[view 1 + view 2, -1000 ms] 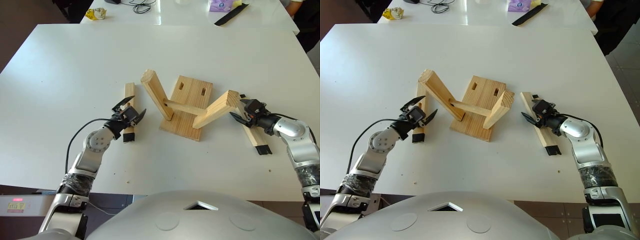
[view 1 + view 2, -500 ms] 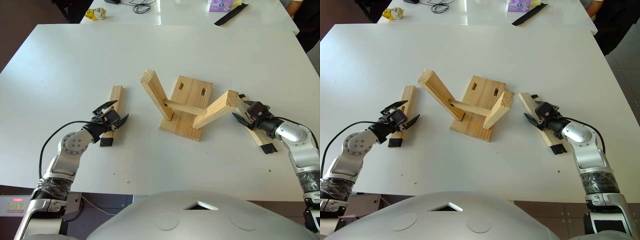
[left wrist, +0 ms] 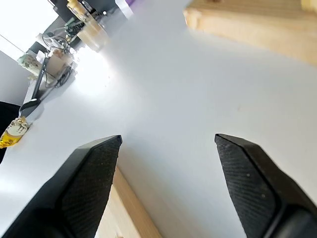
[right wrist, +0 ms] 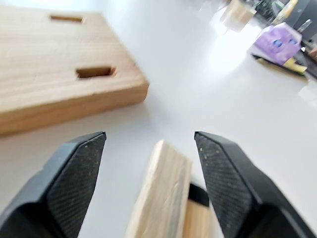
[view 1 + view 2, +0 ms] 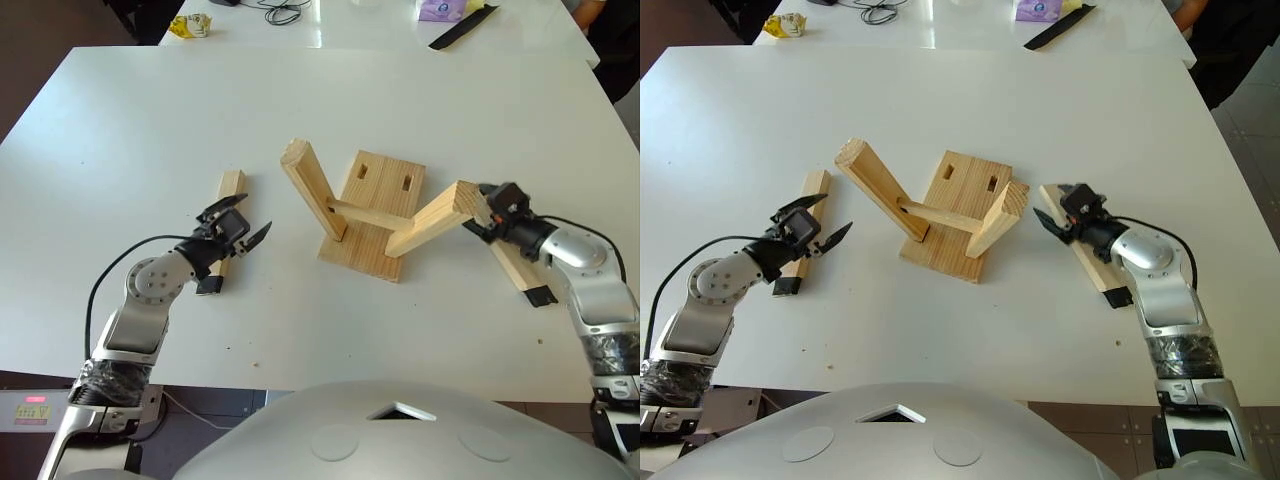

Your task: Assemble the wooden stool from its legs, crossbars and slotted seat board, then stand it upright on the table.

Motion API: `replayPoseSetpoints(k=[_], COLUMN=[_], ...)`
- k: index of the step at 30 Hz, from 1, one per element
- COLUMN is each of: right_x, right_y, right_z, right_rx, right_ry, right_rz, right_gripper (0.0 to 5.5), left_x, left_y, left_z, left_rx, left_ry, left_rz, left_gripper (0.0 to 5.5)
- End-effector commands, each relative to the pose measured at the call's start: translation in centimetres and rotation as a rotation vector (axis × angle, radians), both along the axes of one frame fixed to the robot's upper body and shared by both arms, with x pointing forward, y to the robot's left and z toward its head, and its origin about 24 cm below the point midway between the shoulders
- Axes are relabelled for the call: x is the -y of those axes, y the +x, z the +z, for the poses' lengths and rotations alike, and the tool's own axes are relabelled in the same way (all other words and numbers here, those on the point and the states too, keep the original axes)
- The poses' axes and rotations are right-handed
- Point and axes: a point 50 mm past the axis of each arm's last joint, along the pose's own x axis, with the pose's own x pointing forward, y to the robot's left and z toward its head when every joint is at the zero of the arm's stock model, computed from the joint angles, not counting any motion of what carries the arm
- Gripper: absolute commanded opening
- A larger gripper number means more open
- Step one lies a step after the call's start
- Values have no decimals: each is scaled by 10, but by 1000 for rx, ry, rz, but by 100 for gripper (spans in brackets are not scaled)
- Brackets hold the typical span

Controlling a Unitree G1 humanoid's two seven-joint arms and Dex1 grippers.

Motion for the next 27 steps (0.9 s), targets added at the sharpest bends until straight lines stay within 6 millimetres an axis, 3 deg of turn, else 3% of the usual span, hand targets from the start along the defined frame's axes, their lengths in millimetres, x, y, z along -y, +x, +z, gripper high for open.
replayPoseSetpoints(k=[1, 4, 8, 15, 21, 27], right_x=[1, -6, -27, -52, -57, -50], right_y=[22, 35, 61, 99, 110, 111], right_z=[18, 16, 2, -9, -18, -25], right_rx=[68, 80, 68, 76, 66, 46], right_ry=[52, 62, 48, -18, -81, -207], right_rz=[-70, -73, -35, 8, 2, 3], right_gripper=[331, 331, 331, 331, 331, 331], left_x=[13, 24, 40, 37, 63, 82], left_y=[5, -1, -16, -36, -41, -40], left_z=[24, 30, 23, 0, 2, -4], left_rx=[10, -35, -139, -334, -376, -398], left_ry=[-75, -111, -105, -45, -152, -176], left_rz=[-32, -83, -201, -321, -417, -463], left_gripper=[350, 350, 350, 350, 350, 350])
